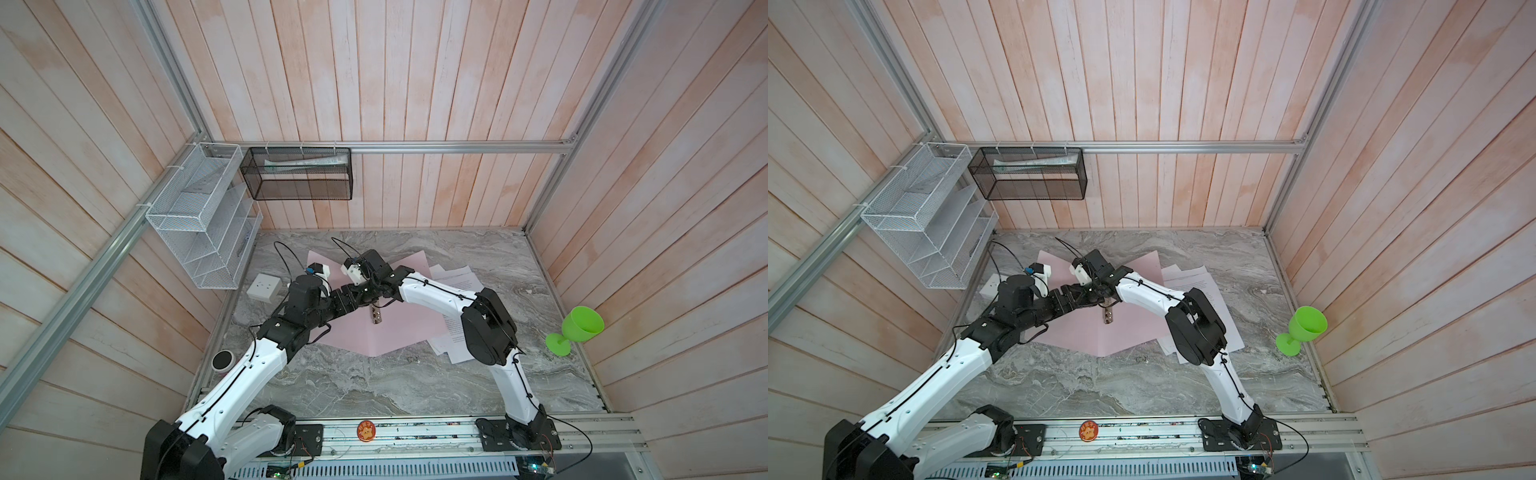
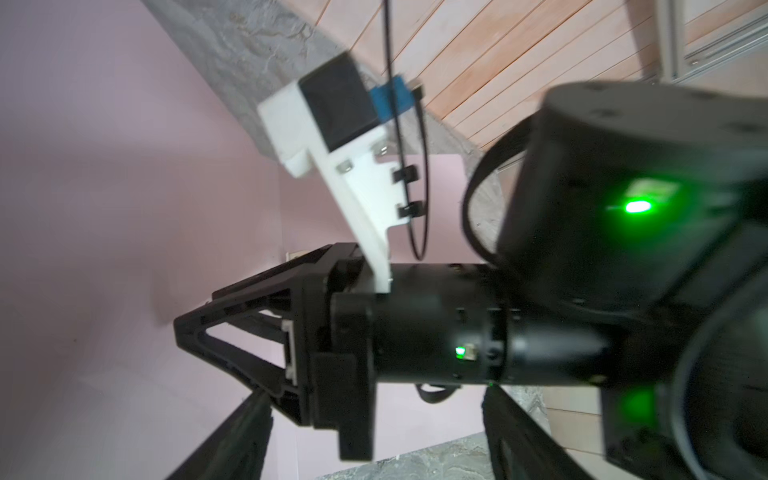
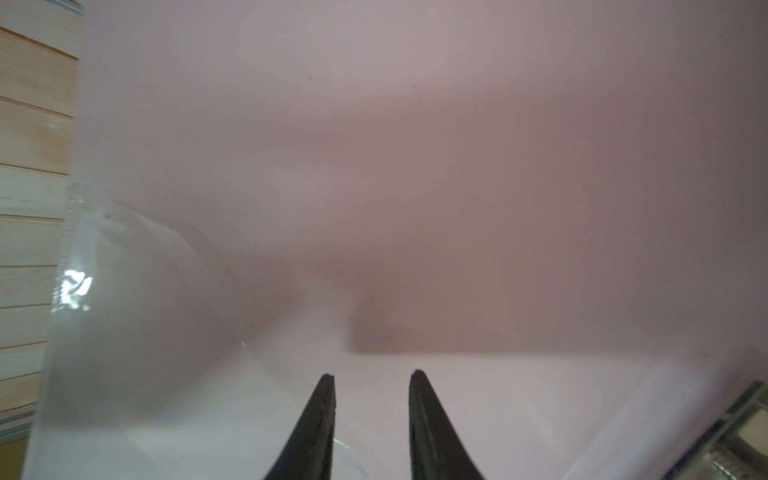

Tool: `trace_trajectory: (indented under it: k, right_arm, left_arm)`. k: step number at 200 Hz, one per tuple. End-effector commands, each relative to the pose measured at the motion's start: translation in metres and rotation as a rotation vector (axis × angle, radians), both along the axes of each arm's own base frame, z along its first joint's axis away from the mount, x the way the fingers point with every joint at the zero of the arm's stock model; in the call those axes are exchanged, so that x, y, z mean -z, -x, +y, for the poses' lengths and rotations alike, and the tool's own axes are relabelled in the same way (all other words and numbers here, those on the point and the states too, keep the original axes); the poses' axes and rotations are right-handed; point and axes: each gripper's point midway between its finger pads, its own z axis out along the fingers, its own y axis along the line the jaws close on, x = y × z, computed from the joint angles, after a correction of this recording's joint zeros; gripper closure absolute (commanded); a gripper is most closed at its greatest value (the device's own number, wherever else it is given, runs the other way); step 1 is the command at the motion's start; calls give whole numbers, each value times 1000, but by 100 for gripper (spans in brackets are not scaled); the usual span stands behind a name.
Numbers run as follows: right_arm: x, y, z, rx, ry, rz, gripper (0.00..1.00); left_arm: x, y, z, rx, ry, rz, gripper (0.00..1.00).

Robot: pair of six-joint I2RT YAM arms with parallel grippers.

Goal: Put the files into the folder

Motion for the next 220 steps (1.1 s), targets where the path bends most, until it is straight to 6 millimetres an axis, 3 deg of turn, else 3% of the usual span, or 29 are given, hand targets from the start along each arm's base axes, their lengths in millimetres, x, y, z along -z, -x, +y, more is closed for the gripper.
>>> trace_trajectory:
  k: [1, 27, 86, 141, 220]
  right_arm:
    - [-7, 0, -23, 31, -25, 36, 71]
    - [-23, -4, -56, 89, -88, 49, 71]
    - [-2, -11, -135, 210, -202, 186, 72]
    - [34, -9, -156, 246, -236, 287, 74]
    - [88, 24, -174, 297, -211, 472, 78]
  left_arm:
    - [-5, -13, 6, -59, 12, -74, 18]
    - [18, -13, 21, -128, -41, -47, 18]
    - [70, -11, 54, -243, -120, 24, 18]
    - [122, -16, 82, -355, -210, 132, 18]
    - [159, -45, 108, -435, -247, 189, 18]
